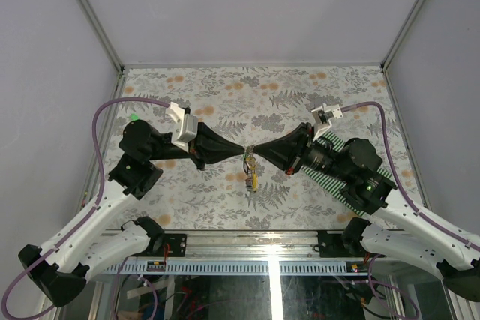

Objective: Put the keys on the keyring
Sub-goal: Insert the key onto the keyring.

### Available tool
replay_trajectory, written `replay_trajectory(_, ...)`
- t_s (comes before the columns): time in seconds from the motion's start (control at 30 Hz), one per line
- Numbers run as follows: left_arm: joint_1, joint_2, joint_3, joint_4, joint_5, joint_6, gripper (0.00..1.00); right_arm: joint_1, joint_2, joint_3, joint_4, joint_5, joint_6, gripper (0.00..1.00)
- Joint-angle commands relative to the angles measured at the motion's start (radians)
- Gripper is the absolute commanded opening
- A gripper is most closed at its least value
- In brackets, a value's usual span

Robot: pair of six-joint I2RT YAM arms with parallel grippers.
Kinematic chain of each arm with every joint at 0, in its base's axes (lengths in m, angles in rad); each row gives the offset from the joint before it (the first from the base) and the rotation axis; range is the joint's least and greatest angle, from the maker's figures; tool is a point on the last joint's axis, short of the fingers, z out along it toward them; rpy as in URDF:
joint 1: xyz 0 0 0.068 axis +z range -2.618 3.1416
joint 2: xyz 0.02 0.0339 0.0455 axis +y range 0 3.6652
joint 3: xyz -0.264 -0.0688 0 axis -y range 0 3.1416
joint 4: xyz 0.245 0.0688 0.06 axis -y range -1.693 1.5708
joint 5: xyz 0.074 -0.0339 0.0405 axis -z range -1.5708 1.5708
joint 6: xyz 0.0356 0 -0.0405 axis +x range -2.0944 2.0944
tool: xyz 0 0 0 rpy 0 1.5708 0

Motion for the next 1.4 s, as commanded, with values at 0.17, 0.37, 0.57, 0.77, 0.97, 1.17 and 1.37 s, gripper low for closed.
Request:
replay_trajectory(0.17, -0.017, 0.005, -0.010, 0.013, 0.003, 0.024, 0.00, 0.003, -0.016, 0.024, 0.181, 0.077, 0.032, 0.00)
replay_trajectory(0.37, -0.020, 0.009, -0.012, 0.006, 0.000, 0.031, 0.00, 0.002, -0.017, 0.018, 0.206, 0.093, 0.034, 0.00)
replay_trajectory(0.57, -0.023, 0.006, -0.011, 0.003, -0.005, 0.031, 0.00, 0.003, -0.015, 0.001, 0.241, 0.115, 0.034, 0.00)
replay_trajectory(0.77, -0.026, 0.001, -0.010, 0.014, -0.022, 0.026, 0.00, 0.003, 0.007, -0.019, 0.308, 0.106, 0.036, 0.00)
replay_trajectory(0.97, -0.029, 0.003, -0.013, 0.021, -0.031, 0.021, 0.04, 0.002, 0.022, -0.037, 0.378, 0.105, 0.046, 0.00)
replay_trajectory(1.17, -0.034, -0.002, -0.012, 0.027, -0.036, 0.016, 0.10, 0.003, 0.012, -0.054, 0.388, 0.115, 0.028, 0.00)
replay_trajectory(1.37, -0.035, -0.013, -0.010, 0.049, -0.050, -0.002, 0.21, 0.002, 0.001, -0.084, 0.443, 0.095, -0.007, 0.00)
